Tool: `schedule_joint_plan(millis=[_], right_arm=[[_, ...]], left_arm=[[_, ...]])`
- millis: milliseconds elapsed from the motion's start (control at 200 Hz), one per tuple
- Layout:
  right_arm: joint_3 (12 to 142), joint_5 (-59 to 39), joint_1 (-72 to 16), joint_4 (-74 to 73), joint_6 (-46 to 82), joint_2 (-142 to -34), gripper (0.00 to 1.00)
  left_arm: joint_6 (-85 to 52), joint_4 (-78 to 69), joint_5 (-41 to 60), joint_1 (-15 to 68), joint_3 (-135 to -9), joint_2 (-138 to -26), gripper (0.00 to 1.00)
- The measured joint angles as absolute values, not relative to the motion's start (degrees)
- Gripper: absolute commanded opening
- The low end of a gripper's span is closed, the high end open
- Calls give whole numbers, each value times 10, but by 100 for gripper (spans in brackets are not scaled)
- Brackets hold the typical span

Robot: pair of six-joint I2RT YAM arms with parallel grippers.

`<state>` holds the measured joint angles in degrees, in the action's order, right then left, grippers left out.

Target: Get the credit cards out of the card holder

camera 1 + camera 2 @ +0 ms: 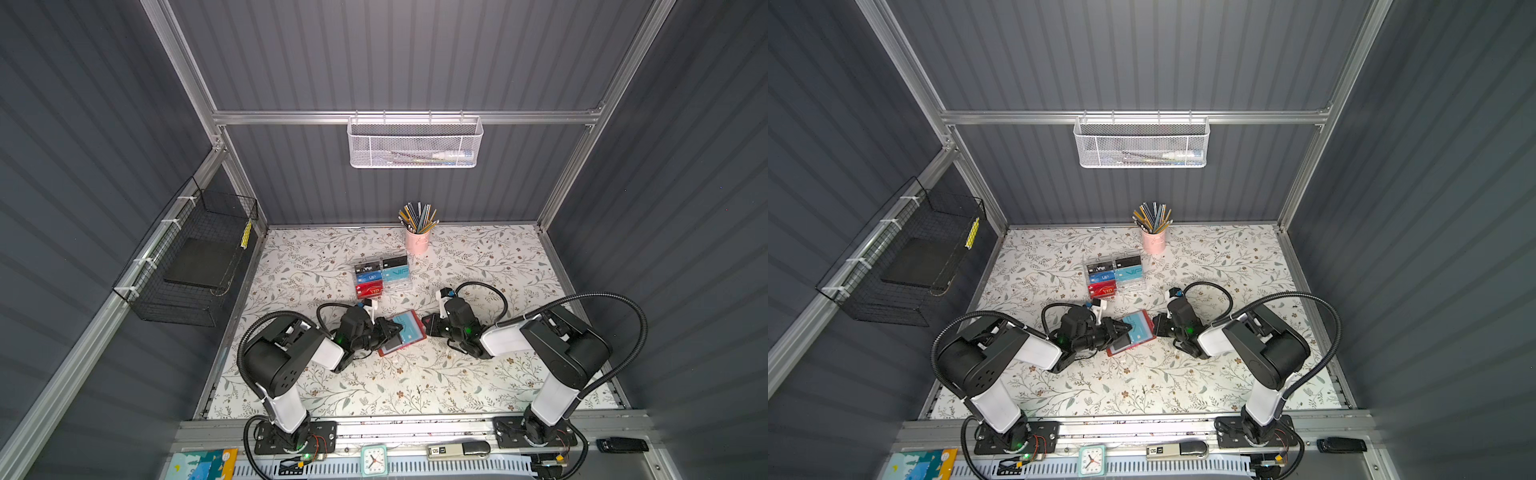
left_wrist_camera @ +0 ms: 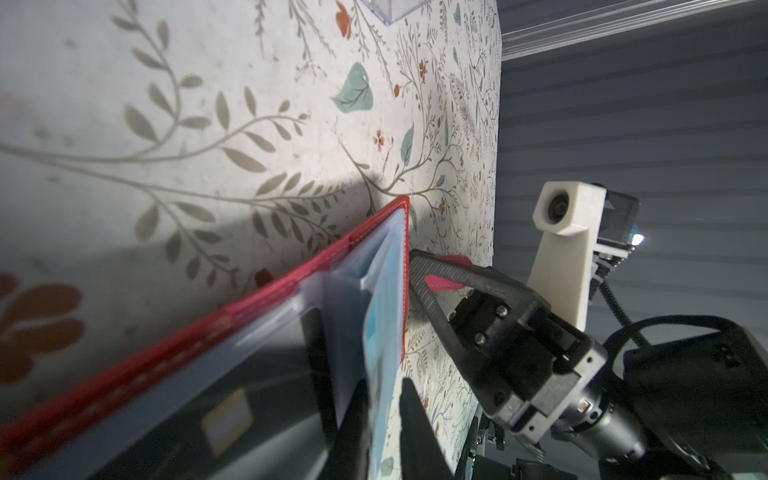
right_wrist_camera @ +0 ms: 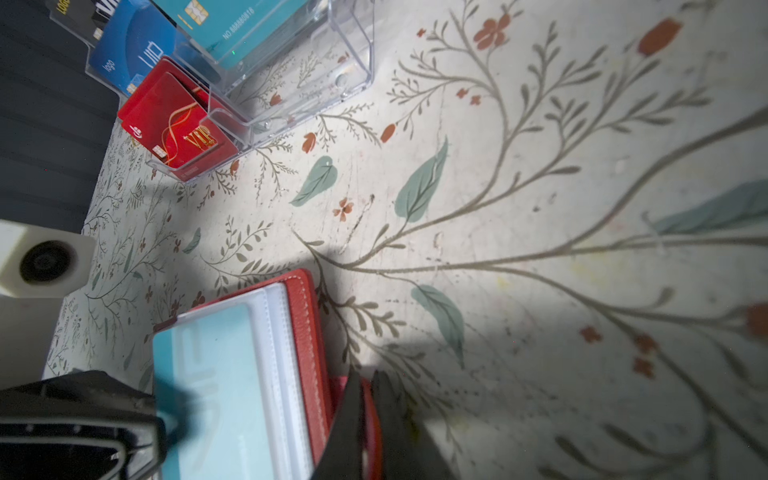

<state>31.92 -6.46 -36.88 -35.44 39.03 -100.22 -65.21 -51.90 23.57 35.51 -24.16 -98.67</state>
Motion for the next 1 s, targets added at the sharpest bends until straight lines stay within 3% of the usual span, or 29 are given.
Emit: schedule_joint_plan(millis=[185, 515, 1001], right_arm=[[319, -69, -368, -359, 390, -1005, 0], [318, -71, -367, -362, 390, -1006, 0], [309, -86, -350, -364, 390, -1000, 0]], left_arm=[[-645, -507, 236, 355, -244, -982, 6], [-637, -492, 236, 355, -250, -981, 0], [-540, -282, 223, 355, -326, -921, 0]])
